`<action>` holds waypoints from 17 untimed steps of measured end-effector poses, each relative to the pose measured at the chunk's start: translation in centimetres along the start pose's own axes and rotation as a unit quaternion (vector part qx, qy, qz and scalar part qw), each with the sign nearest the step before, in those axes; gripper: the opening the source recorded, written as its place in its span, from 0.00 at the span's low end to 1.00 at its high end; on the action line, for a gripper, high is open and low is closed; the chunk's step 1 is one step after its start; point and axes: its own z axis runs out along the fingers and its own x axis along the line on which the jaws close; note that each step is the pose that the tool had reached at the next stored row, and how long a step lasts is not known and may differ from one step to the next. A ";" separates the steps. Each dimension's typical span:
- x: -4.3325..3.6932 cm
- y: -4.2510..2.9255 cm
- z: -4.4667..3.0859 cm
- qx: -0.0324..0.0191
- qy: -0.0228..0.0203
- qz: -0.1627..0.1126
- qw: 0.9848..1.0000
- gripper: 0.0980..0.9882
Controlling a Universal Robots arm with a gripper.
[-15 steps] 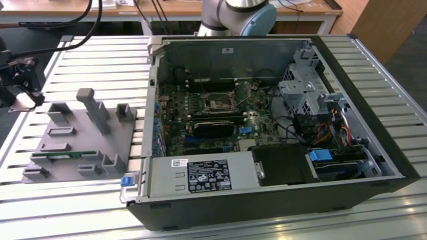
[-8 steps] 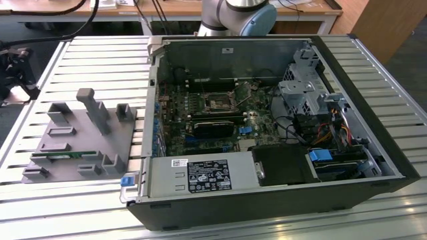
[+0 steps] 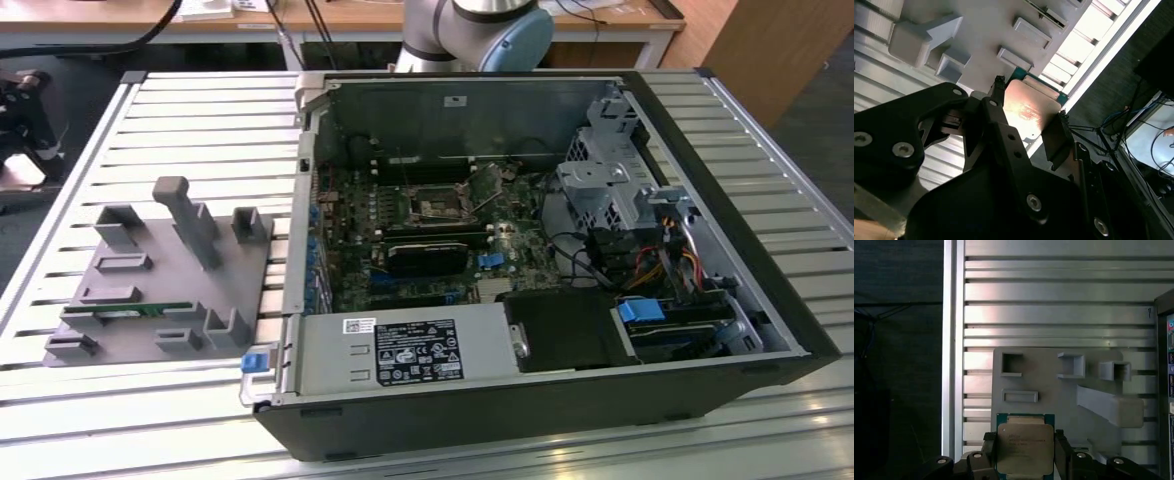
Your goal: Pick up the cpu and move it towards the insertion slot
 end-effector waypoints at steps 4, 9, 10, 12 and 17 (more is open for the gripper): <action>0.01 0.11 -1.10 0.000 0.000 0.000 1.000 0.50; 0.01 0.23 -2.49 0.000 0.000 0.000 1.000 0.50; 0.02 0.25 -2.77 0.000 0.000 0.000 1.000 0.50; 0.02 0.30 -3.37 0.000 0.000 0.000 1.000 0.50; 0.03 0.39 -4.79 0.000 -0.001 0.000 1.000 0.50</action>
